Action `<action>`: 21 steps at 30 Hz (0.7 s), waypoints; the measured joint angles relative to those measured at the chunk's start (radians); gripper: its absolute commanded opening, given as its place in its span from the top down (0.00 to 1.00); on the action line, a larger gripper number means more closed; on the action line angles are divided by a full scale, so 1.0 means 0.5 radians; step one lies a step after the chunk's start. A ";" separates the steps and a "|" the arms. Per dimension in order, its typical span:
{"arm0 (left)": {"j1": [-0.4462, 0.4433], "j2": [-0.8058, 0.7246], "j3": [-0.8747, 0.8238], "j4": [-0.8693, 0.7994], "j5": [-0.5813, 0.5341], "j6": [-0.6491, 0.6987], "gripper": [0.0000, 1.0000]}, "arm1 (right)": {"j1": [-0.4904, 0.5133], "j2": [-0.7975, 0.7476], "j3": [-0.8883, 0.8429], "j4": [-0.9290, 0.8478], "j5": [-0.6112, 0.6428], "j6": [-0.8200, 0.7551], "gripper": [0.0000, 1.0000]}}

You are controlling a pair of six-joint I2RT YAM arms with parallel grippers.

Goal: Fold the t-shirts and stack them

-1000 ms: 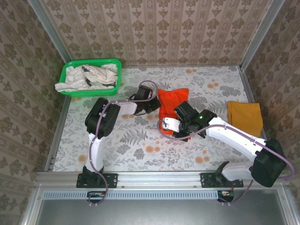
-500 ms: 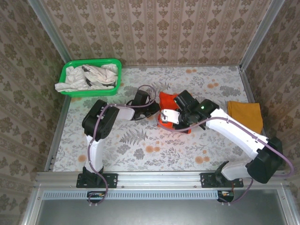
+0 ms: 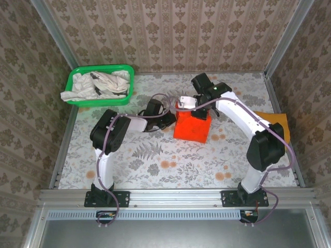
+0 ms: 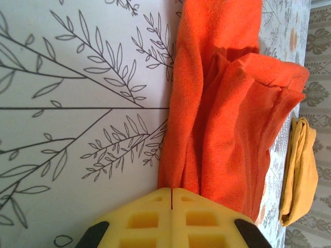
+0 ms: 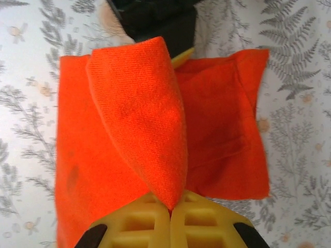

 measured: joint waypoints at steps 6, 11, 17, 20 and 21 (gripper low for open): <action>0.003 0.008 0.004 0.004 0.030 0.001 1.00 | -0.057 0.291 0.279 -0.002 0.039 -0.092 1.00; 0.013 0.011 0.005 0.005 0.046 0.001 1.00 | -0.062 0.536 0.460 0.018 0.111 -0.117 1.00; 0.014 0.013 0.005 0.006 0.047 0.001 1.00 | -0.062 0.746 0.584 0.069 0.178 -0.131 1.00; 0.014 0.013 0.005 0.007 0.047 0.001 1.00 | -0.063 0.816 0.643 0.083 0.220 -0.131 1.00; 0.015 0.013 0.004 0.008 0.047 0.001 1.00 | -0.067 0.842 0.666 0.089 0.240 -0.130 1.00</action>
